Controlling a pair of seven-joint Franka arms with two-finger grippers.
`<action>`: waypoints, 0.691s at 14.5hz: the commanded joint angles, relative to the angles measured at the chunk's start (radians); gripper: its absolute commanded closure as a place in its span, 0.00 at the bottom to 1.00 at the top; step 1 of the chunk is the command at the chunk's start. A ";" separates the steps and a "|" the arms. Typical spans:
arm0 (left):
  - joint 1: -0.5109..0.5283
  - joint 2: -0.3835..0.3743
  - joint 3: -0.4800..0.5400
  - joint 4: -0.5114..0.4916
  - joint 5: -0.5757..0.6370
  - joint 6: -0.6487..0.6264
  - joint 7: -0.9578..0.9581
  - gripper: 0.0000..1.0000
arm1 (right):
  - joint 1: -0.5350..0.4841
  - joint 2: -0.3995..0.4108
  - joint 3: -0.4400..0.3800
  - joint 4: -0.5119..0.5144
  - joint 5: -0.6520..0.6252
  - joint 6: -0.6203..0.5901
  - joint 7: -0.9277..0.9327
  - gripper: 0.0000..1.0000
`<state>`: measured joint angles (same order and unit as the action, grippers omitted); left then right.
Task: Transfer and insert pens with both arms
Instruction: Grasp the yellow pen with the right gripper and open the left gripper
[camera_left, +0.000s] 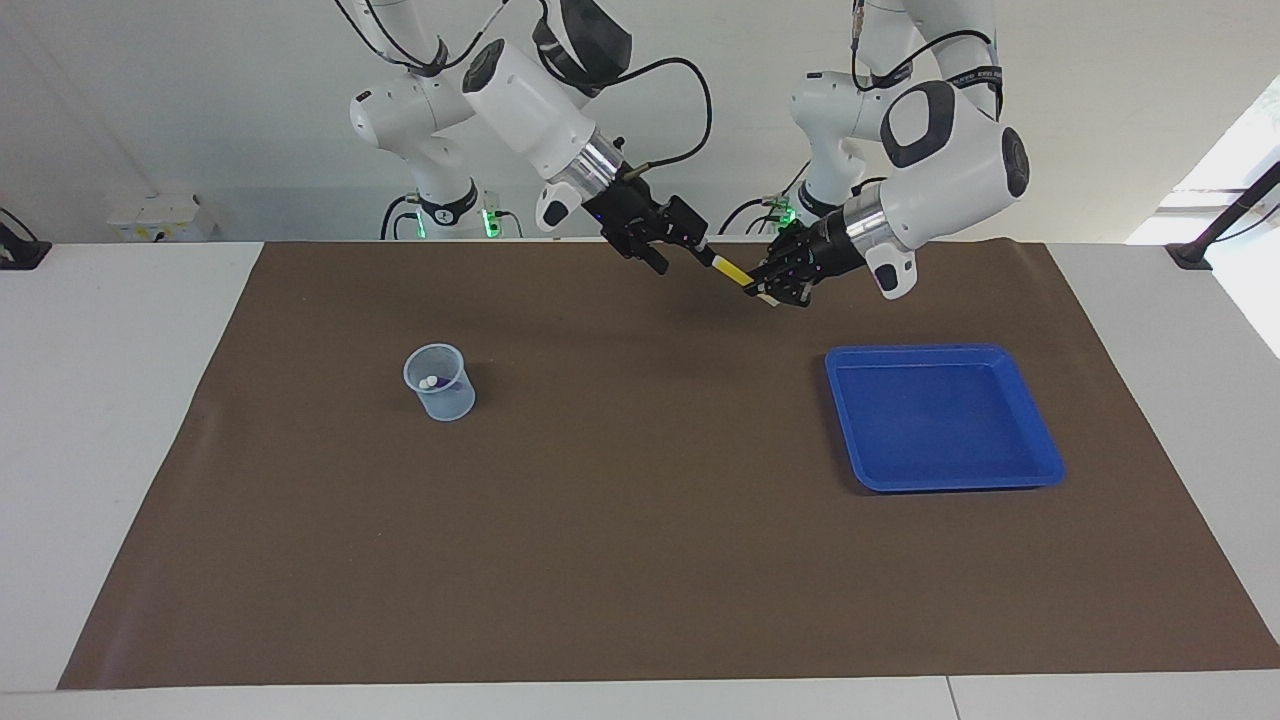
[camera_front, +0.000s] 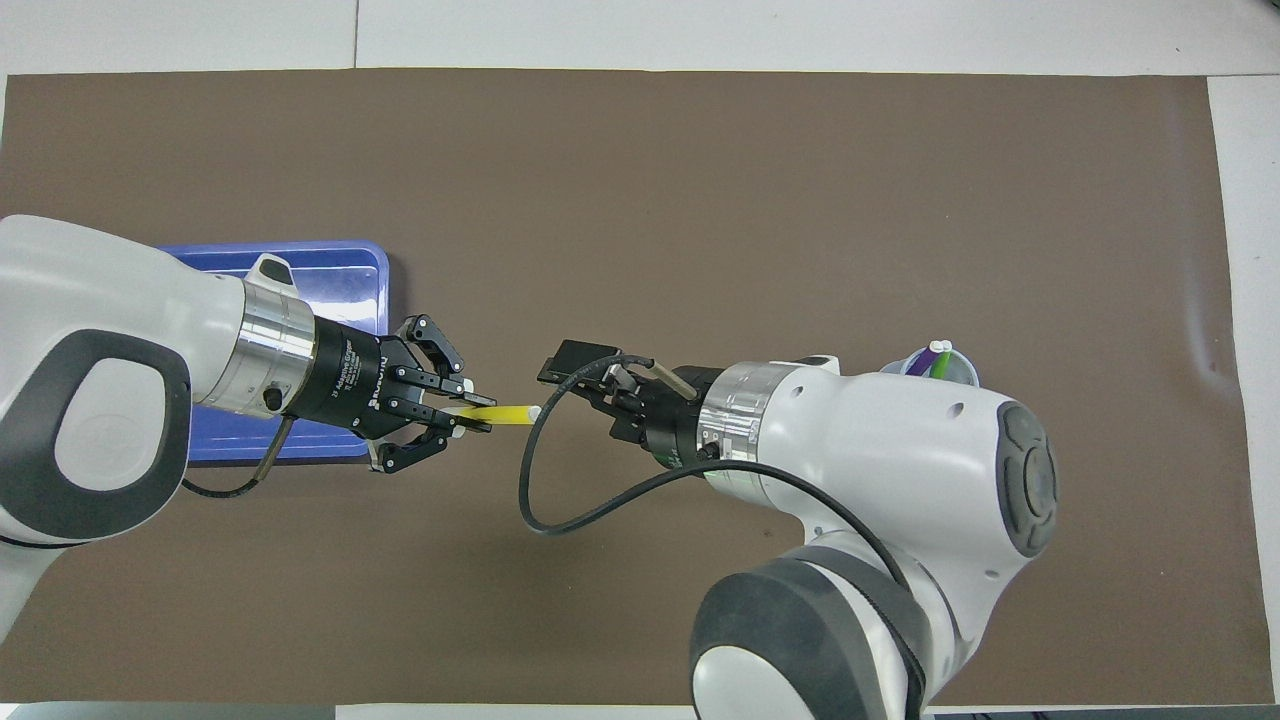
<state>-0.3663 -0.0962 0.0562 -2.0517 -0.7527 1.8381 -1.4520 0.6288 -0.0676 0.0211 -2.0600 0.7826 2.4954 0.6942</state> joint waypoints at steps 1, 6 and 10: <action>-0.036 -0.063 0.007 -0.067 -0.033 0.053 -0.028 1.00 | 0.023 0.008 0.000 -0.003 0.026 0.033 -0.015 0.05; -0.059 -0.077 0.005 -0.084 -0.042 0.078 -0.031 1.00 | 0.035 0.009 0.000 -0.003 0.024 0.025 -0.024 0.21; -0.059 -0.077 0.005 -0.085 -0.042 0.079 -0.031 1.00 | 0.035 0.009 0.019 -0.003 0.026 0.028 -0.022 0.31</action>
<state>-0.4112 -0.1361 0.0531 -2.0958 -0.7749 1.8913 -1.4712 0.6623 -0.0565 0.0274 -2.0600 0.7826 2.5152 0.6945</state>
